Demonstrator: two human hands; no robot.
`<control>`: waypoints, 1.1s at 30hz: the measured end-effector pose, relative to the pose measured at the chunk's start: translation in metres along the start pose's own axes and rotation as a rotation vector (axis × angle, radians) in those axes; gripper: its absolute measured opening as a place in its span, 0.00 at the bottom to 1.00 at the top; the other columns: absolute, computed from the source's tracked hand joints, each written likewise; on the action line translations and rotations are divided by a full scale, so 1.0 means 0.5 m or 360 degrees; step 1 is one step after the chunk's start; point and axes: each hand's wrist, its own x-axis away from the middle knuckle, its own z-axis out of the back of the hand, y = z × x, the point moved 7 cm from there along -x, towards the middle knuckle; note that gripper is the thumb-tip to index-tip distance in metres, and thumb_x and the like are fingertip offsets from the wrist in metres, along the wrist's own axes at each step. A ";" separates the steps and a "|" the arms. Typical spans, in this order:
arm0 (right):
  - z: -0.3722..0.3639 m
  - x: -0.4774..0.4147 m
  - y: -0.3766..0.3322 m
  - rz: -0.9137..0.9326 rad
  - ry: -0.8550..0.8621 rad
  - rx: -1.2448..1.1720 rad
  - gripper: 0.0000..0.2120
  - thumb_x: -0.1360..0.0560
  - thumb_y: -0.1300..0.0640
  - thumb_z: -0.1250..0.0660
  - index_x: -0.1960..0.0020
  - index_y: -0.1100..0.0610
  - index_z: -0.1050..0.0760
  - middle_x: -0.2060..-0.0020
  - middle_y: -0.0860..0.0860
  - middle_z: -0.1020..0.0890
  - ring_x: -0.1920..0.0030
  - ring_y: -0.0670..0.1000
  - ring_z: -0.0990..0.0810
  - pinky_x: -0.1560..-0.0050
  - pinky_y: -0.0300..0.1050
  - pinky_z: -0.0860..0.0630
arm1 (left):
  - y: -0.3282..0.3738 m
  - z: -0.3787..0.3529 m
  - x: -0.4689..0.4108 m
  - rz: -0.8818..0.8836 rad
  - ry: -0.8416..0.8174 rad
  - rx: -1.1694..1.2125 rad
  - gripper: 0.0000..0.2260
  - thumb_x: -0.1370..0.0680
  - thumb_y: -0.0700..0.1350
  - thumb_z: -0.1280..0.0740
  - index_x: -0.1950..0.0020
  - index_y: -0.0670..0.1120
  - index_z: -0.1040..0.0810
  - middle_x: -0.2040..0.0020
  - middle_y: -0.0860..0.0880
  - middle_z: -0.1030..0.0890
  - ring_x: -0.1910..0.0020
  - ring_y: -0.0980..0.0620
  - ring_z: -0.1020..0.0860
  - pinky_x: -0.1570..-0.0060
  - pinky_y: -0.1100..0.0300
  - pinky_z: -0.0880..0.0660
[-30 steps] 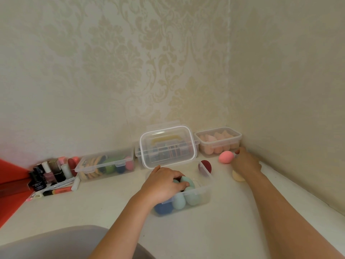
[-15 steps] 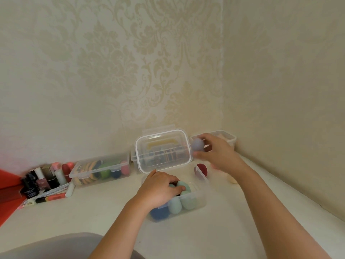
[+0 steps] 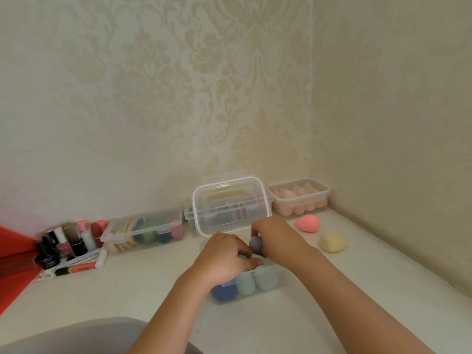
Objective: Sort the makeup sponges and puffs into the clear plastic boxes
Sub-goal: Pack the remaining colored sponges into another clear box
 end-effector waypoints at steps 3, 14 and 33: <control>-0.002 -0.004 0.006 0.0065 0.0054 -0.0051 0.09 0.30 0.62 0.36 0.52 0.62 0.20 0.54 0.58 0.18 0.52 0.58 0.20 0.54 0.46 0.25 | 0.003 0.003 0.003 0.0006 -0.0016 -0.0017 0.12 0.25 0.58 0.34 0.51 0.53 0.17 0.49 0.56 0.21 0.47 0.53 0.29 0.52 0.64 0.41; 0.005 0.002 0.011 0.0262 -0.0010 -0.0106 0.05 0.25 0.54 0.35 0.50 0.55 0.27 0.51 0.51 0.19 0.49 0.52 0.22 0.52 0.46 0.25 | -0.002 0.005 0.007 0.0014 -0.0026 0.0167 0.13 0.28 0.56 0.31 0.44 0.61 0.26 0.43 0.58 0.30 0.46 0.53 0.29 0.45 0.59 0.32; 0.028 -0.022 0.269 -0.0487 0.0355 -0.0217 0.17 0.25 0.59 0.37 0.36 0.55 0.29 0.42 0.55 0.22 0.42 0.57 0.25 0.49 0.44 0.29 | -0.001 0.000 0.007 -0.0032 -0.0058 0.0270 0.20 0.38 0.72 0.35 0.55 0.60 0.22 0.51 0.68 0.23 0.48 0.60 0.26 0.45 0.60 0.31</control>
